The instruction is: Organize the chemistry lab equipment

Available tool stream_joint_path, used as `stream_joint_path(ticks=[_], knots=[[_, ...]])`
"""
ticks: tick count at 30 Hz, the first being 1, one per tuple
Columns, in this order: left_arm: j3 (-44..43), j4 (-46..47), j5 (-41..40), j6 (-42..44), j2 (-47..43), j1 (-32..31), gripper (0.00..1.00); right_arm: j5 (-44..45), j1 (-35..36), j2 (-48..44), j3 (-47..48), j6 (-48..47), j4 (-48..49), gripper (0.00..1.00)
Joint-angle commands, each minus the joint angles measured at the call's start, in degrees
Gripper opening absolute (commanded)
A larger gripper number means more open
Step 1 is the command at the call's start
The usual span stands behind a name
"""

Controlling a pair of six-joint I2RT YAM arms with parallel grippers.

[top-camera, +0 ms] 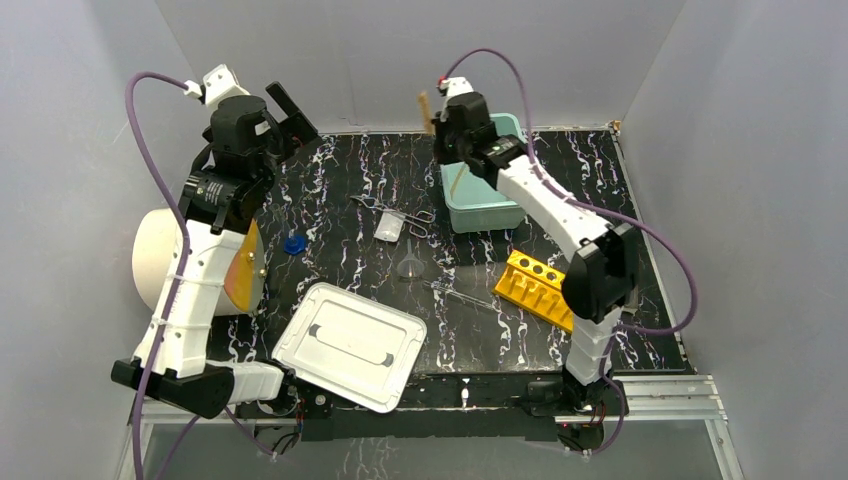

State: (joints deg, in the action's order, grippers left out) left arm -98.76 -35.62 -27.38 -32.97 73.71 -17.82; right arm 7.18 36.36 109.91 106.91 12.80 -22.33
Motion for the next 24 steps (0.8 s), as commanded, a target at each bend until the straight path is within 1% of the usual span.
stream_joint_path(ticks=[1,4,8,13,24], knots=[[0.9,1.9,1.4,0.5,0.2,0.1,0.98,6.9,-3.3,-7.3,-5.4,4.1,6.4,0.0],[1.9,2.4,2.2,0.5,1.1,0.1,0.98,7.1,-6.7,-8.7,-7.6,6.7,3.9,0.0],[3.0,1.3,3.1,0.4,3.4,0.1,0.98,2.6,-10.2,-6.1,-4.9,8.7,-2.6,0.0],[4.4,1.7,6.5,-0.3,4.7,0.7,0.98,-0.2,-10.7,-2.0,-3.1,7.5,-4.9,0.0],[3.3,-1.6,9.4,-2.9,6.8,0.8,0.98,-5.2,-10.9,6.0,-2.3,6.6,-6.3,0.0]])
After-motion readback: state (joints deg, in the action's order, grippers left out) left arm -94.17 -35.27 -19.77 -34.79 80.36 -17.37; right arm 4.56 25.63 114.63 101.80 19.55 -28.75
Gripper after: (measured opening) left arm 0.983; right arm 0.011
